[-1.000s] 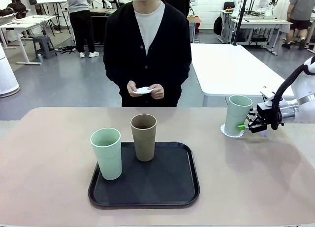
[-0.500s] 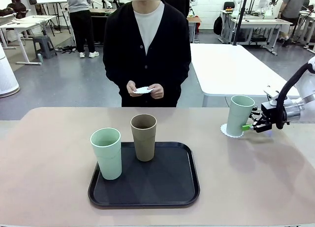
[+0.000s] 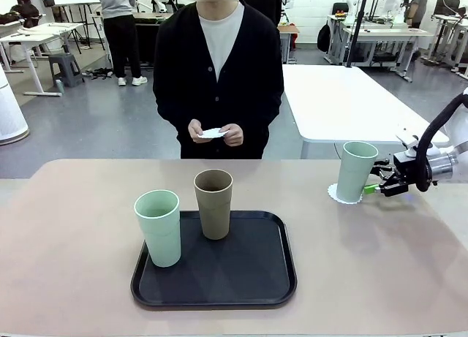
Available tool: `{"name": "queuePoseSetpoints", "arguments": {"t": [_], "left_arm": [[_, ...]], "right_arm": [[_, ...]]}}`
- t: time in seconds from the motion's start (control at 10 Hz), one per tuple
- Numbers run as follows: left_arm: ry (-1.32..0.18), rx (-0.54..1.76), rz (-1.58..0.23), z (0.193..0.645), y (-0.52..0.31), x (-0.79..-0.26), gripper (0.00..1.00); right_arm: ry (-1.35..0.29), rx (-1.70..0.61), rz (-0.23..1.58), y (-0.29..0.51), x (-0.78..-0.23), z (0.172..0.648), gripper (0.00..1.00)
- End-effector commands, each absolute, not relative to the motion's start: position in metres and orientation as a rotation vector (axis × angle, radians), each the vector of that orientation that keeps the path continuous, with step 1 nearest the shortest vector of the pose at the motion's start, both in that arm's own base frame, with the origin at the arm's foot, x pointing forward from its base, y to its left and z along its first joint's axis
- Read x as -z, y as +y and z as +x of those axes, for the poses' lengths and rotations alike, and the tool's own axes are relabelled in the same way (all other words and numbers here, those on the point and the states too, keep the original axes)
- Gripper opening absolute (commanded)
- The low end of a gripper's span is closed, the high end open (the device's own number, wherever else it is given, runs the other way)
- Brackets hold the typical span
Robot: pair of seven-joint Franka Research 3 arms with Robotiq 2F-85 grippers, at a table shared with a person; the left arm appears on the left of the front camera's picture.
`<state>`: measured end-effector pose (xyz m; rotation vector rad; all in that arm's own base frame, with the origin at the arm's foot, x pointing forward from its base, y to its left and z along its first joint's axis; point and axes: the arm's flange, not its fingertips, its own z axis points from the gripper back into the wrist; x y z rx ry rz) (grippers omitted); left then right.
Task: Place coasters on the table and set cups on them.
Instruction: Pick up one Reusable plastic cup and place it on a coaster set by the human.
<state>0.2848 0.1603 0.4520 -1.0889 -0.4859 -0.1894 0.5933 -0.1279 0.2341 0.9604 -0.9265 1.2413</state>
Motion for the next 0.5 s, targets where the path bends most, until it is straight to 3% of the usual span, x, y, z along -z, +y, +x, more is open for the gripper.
{"name": "queuePoseSetpoints", "arguments": {"t": [0.0, 0.2, 0.4], "left_arm": [[-0.496, 0.199, -1.093, 0.284, 0.161, -0.452, 1.0], [-0.496, 0.199, -1.093, 0.284, 0.161, -0.452, 1.0], [-0.496, 0.199, -1.093, 0.284, 0.161, -0.452, 1.0]], "right_arm": [[-0.881, -1.208, 0.881, -0.139, -0.247, 0.585, 1.0], [-0.793, -1.215, 0.797, -0.158, -0.282, 0.544, 1.0], [-0.758, -1.33, 0.642, -0.146, -0.362, 0.467, 1.0]]}}
